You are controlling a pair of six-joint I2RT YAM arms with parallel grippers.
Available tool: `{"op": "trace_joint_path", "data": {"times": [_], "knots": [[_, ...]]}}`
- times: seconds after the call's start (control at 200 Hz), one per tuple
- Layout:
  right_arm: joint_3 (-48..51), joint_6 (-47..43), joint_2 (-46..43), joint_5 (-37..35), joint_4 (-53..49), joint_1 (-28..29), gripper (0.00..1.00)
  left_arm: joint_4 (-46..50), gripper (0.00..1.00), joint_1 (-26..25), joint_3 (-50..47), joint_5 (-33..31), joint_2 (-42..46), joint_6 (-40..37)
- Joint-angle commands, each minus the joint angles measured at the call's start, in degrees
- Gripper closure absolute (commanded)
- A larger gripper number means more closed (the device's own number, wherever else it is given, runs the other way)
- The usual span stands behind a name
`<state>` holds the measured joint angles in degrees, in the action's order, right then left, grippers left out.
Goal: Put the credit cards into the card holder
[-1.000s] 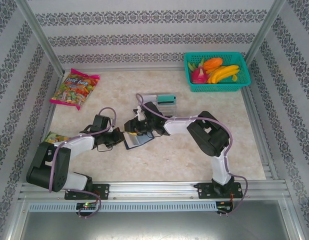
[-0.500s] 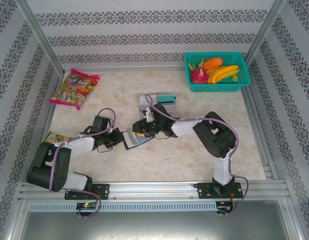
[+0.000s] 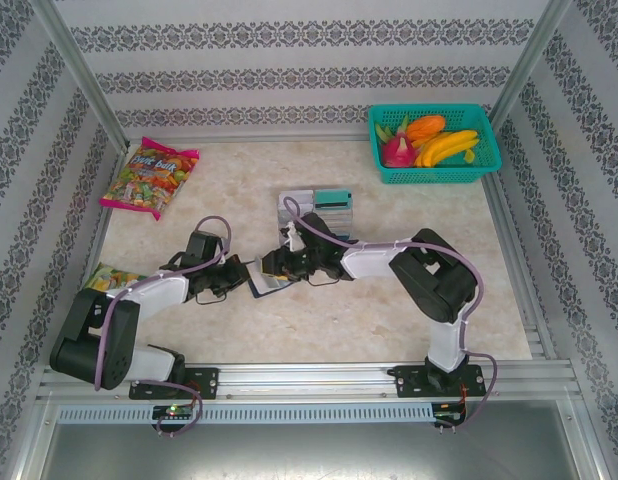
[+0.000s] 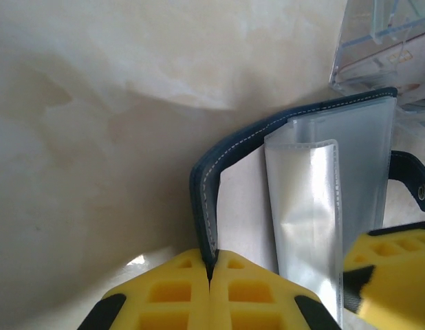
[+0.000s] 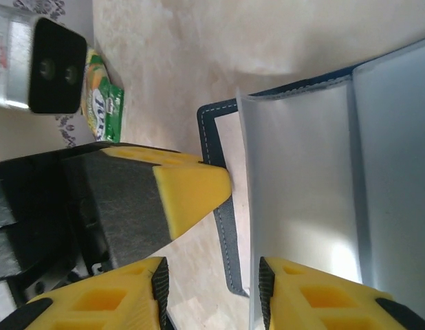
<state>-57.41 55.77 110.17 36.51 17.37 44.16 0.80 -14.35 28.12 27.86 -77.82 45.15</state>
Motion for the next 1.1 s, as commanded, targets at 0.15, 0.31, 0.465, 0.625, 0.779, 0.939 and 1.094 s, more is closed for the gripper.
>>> {"op": "trace_joint_path", "data": {"times": [0.15,0.31,0.465,0.625,0.779,0.939,1.094], "knots": [[-3.66,0.65,4.37,1.25,0.41,0.5,0.59,-1.05,1.0,-5.66,-2.22,-2.08,0.57,5.17],[-1.6,0.57,4.01,2.33,0.17,-0.26,0.59,3.24,0.7,-7.1,-2.81,-4.67,5.06,6.55],[-0.68,0.48,4.12,3.5,-0.2,-0.3,0.59,12.08,0.45,-6.42,0.07,-8.5,10.13,5.42],[-1.27,0.55,6.45,3.97,-0.87,-0.13,0.59,14.28,0.45,-5.47,3.07,-5.94,9.94,5.26],[-3.96,-1.21,8.63,2.59,-5.73,0.3,0.59,13.18,0.47,-5.43,3.2,-5.55,11.95,6.75],[-8.24,-8.96,9.59,-1.85,-18.03,1.36,0.6,13.35,0.48,-3.4,4.43,-4.29,12.87,7.59],[-12.65,-18.27,11.6,0.71,-24.87,1.1,0.6,14.49,0.48,-1.02,7.01,-3.49,11.85,7.21]]}}
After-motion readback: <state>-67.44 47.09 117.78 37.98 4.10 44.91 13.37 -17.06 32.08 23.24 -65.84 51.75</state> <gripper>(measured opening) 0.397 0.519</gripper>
